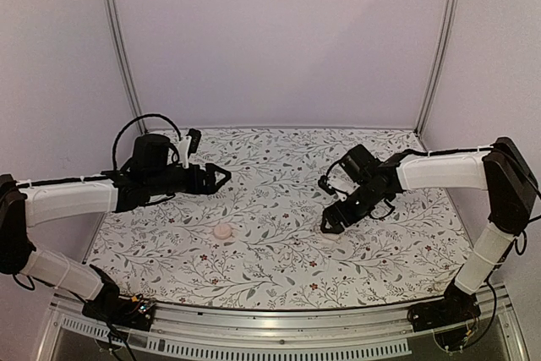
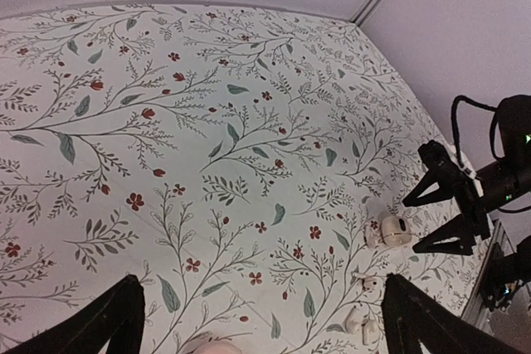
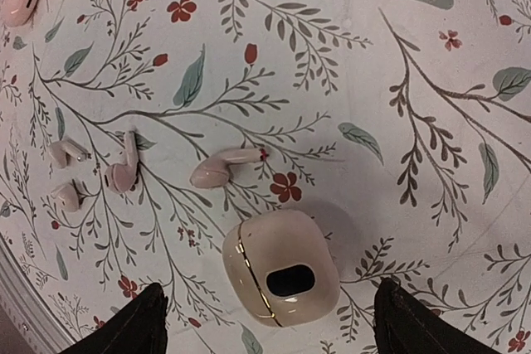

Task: Insert the wireless bluetooth earbuds into the charging case
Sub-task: Pick up the charging case from the center of the board.

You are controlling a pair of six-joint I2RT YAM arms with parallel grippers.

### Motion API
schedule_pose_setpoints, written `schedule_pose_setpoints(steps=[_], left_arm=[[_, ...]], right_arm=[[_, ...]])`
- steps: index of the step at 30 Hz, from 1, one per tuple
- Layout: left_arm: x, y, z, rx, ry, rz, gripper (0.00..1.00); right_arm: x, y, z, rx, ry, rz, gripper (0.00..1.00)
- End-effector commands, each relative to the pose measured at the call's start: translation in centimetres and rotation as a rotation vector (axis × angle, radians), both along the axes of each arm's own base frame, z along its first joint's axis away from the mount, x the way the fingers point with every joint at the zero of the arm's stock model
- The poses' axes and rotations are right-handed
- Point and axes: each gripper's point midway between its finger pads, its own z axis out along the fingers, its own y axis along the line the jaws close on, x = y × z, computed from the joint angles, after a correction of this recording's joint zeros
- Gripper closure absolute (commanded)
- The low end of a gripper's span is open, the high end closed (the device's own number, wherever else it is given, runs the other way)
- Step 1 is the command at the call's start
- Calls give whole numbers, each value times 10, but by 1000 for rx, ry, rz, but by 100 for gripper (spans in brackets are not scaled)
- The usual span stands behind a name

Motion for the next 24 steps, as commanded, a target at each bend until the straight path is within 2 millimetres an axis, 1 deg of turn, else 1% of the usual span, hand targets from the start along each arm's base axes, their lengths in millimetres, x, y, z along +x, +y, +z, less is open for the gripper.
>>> schedule_pose_setpoints(steps=[1,5,9,13,19,24], left_arm=[[-3,-8,6,-7,-26,-29,0],[-3,-10,5,-11,-19,-39,0],[-3,-11,4,-12,-17,-41,0],[-2,-12,4,-11,-18,-41,0],[-1,-13,2,-6,-14,-43,0],[0,-13,2,-3,-14,-44,0]], right_arm=[[-5,-3,-13,-95,12,45,17],[-7,-2,-24,-133,15,83,23],[-5,-2,-31,-166,14,92,27],[-4,-3,-34,-189,10,101,32],[-4,1,-36,-215,4,126,42],[-6,0,-40,-254,-3,140,44]])
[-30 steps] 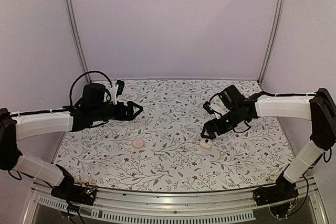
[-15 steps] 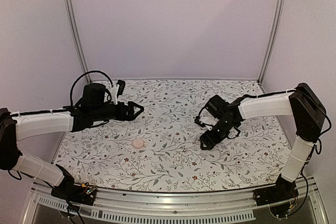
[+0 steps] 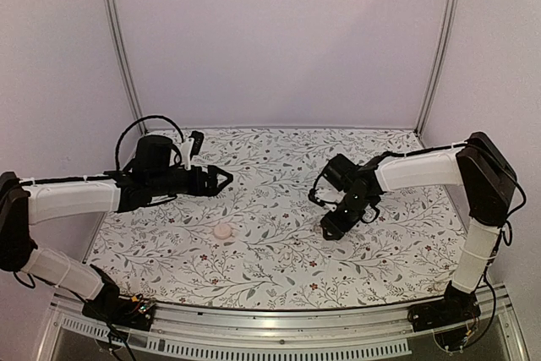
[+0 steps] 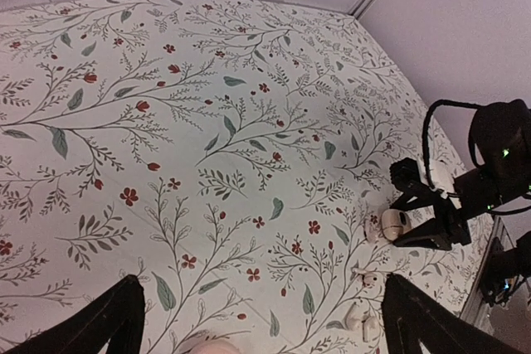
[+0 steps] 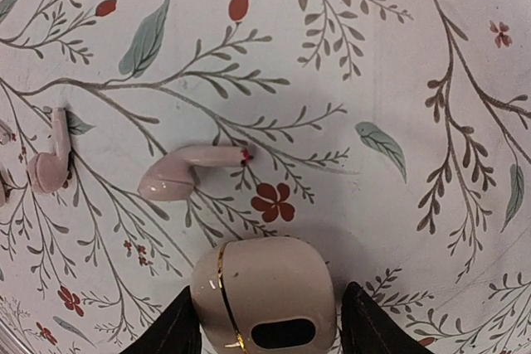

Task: Insert the wireless bluetooth earbuds into the charging case
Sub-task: Pick up the charging case from the center of the board.

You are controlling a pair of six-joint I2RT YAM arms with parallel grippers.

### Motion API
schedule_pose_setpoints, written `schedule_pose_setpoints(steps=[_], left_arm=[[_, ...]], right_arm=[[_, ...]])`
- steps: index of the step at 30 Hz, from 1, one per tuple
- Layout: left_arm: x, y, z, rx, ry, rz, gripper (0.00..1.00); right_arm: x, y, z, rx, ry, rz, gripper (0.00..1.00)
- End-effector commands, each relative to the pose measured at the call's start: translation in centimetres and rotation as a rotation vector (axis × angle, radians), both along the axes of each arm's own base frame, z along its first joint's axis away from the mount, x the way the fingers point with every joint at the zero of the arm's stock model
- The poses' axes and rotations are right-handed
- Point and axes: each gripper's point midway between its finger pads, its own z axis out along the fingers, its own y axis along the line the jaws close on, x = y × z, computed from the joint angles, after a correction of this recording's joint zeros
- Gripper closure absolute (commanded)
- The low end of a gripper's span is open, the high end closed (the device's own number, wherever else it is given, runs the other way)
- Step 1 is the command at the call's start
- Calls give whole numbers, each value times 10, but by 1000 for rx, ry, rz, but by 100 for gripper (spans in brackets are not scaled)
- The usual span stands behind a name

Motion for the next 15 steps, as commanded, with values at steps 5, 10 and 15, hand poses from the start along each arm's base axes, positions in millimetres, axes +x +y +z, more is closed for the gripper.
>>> schedule_pose_setpoints(steps=[5,10,15], left_arm=[[0,-9,10,-11,-31,-29,0],[-1,-9,15,-11,-61,-25,0],[-3,-6,27,-25,-119,1,0]], right_arm=[[-3,0,-6,-86,-24,31,47],[2,7,6,-53,-49,23,55],[12,17,22,1,-92,7,60]])
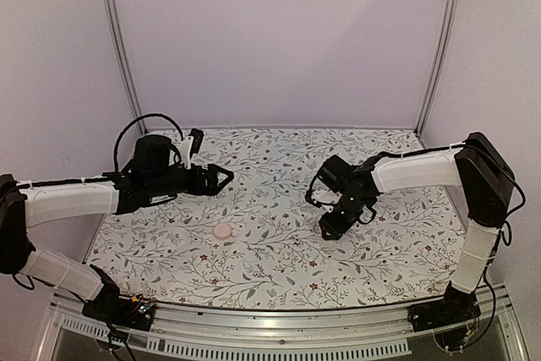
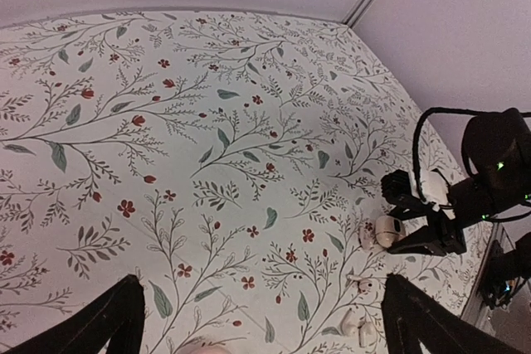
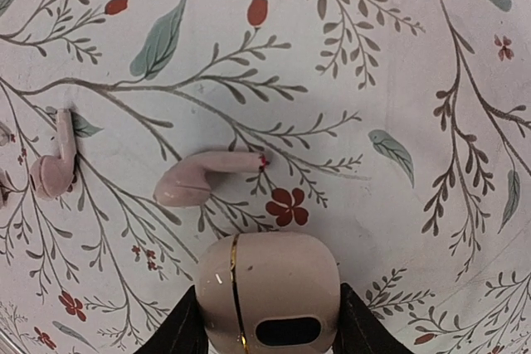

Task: Insert the wireless bluetooth earbuds into the charging case
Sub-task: Pick up the charging case from the center of the board, then pass from the right arm to the left

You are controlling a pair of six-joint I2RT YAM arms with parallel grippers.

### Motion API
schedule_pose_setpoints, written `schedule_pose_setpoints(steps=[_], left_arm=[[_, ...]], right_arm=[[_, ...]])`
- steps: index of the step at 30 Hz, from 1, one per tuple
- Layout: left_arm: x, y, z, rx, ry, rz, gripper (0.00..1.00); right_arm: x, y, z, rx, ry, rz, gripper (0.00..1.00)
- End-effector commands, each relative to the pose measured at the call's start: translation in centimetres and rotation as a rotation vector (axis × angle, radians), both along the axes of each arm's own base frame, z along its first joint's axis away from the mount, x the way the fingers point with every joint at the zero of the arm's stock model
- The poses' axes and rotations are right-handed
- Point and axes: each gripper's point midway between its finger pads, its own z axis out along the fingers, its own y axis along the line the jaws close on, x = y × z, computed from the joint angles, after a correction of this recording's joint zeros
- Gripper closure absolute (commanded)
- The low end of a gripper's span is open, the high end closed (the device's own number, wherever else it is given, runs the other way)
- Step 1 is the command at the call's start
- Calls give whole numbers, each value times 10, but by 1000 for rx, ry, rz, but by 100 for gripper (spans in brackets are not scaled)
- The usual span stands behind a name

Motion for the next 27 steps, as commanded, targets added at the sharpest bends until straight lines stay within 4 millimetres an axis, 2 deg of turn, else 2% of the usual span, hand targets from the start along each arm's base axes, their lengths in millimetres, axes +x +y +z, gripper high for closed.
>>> schedule_pose_setpoints(steps=[1,6,9,13,14,17,19,22,24,27], left_arm=[[-2,-3,22,-17,-101,9,0],[-10,-7,27,-4,-155,15,0],[-18,-16,33,-13,-195,-6,0],[-27,-37,44,-91,-162,-84,5],[-29,-45,43,-109,-137,-115,8],[-38,-64,49,-166,-69,-187,14],[-47,-76,51,-202,-26,-226,16],[-63,-96,58,-242,2,-271,19],[-72,-107,62,-235,-26,-280,20],[-82,-116,65,-130,-185,-265,18]], right_arm=[[16,14,23,55,-66,-21,61],[27,30,45,150,-98,-72,64],[34,49,75,280,-120,-98,64],[29,72,122,477,-161,-34,64],[27,73,137,514,-201,1,64],[20,71,161,578,-278,58,63],[15,66,185,616,-364,115,62],[14,58,201,638,-448,129,61],[14,56,213,665,-486,124,61],[13,60,227,708,-450,91,63]])
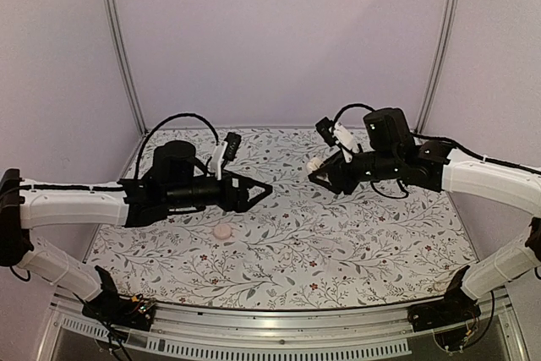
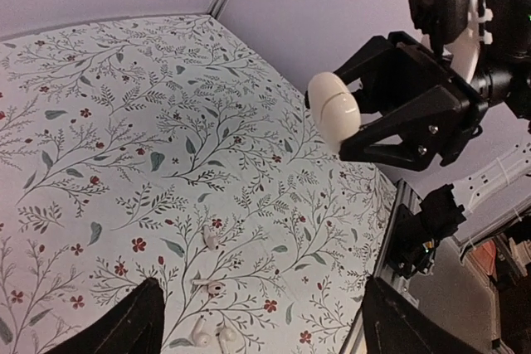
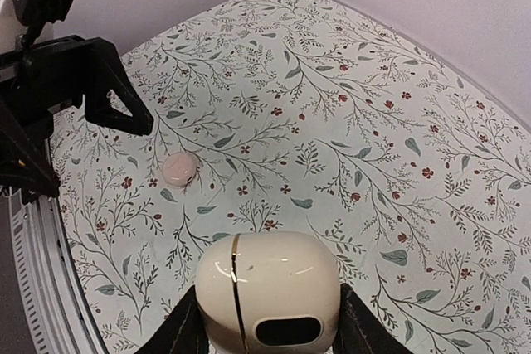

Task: Insert the wireless bluetooth earbuds into the charging case
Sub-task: Pass from the right arm to the left

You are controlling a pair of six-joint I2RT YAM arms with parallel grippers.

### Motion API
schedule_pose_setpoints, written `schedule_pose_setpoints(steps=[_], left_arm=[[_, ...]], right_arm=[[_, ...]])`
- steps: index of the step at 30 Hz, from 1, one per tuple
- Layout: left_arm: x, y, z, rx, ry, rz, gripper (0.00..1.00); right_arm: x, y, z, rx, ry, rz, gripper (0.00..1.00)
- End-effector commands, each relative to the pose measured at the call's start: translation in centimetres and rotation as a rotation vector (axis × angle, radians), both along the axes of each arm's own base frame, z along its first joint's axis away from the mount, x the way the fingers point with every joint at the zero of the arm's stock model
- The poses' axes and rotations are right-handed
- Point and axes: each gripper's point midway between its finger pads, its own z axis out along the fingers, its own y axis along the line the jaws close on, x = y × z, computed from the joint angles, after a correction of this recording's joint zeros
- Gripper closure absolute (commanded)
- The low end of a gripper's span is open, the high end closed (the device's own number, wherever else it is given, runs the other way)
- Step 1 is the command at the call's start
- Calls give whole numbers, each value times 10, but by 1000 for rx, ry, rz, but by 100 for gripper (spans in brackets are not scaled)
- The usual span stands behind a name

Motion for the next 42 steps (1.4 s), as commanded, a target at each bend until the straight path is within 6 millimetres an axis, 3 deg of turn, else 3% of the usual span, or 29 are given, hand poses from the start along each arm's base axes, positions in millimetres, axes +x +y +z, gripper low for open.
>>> schedule_pose_setpoints(steps=[1,6,14,27,42], left_arm=[[-19,-21,20,71,-241,10,16],[-32,-15,27,324,-725,86,2],[-45,-45,25,395,-945,29,0],[-57,-82,21,358,-1030,-106,2],[-54,-94,18,356,-1030,-133,30]], right_arm=[[2,12,17,78,39,-8,63],[-15,22,15,132,228,14,63],[-47,29,17,181,414,57,63],[-70,44,1,170,487,85,63],[-79,48,-5,167,511,103,62]])
